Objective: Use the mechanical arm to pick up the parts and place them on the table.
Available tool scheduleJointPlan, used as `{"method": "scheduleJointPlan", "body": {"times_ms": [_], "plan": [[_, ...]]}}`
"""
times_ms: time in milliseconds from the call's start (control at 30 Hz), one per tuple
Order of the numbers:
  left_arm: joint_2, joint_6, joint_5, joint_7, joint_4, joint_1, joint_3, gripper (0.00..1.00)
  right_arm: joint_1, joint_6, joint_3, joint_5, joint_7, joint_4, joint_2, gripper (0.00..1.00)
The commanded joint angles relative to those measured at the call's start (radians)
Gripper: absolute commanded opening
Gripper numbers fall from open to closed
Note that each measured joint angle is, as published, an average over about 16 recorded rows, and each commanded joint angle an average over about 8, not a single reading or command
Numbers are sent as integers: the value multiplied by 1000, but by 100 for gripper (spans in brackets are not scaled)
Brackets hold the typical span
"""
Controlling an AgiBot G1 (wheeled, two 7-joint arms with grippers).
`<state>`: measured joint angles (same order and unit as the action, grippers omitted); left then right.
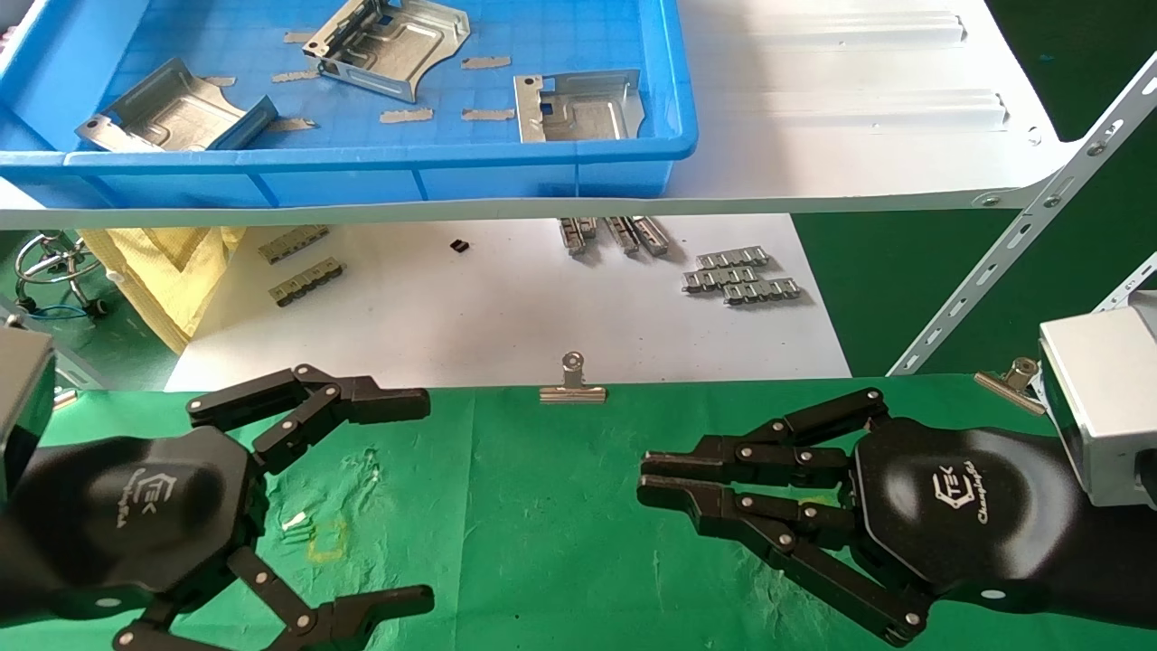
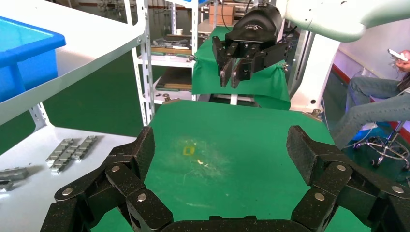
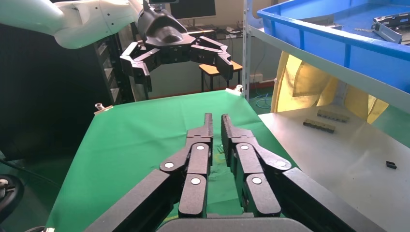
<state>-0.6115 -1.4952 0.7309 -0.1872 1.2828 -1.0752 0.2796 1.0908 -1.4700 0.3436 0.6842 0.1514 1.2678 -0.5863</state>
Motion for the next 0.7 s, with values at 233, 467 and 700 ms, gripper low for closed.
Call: {"method": "scheduleJointPlan", "body": {"times_ms": [233, 467, 700], "plan": [[-2, 2, -1, 0, -1, -3, -1, 100, 0, 0, 0, 0, 0, 0, 0, 0], [-38, 15, 36, -10, -41, -125, 7, 100, 0, 0, 0, 0, 0, 0, 0, 0], [-156, 27, 217, -29, -265, -443, 87, 100, 0, 0, 0, 0, 0, 0, 0, 0]]}}
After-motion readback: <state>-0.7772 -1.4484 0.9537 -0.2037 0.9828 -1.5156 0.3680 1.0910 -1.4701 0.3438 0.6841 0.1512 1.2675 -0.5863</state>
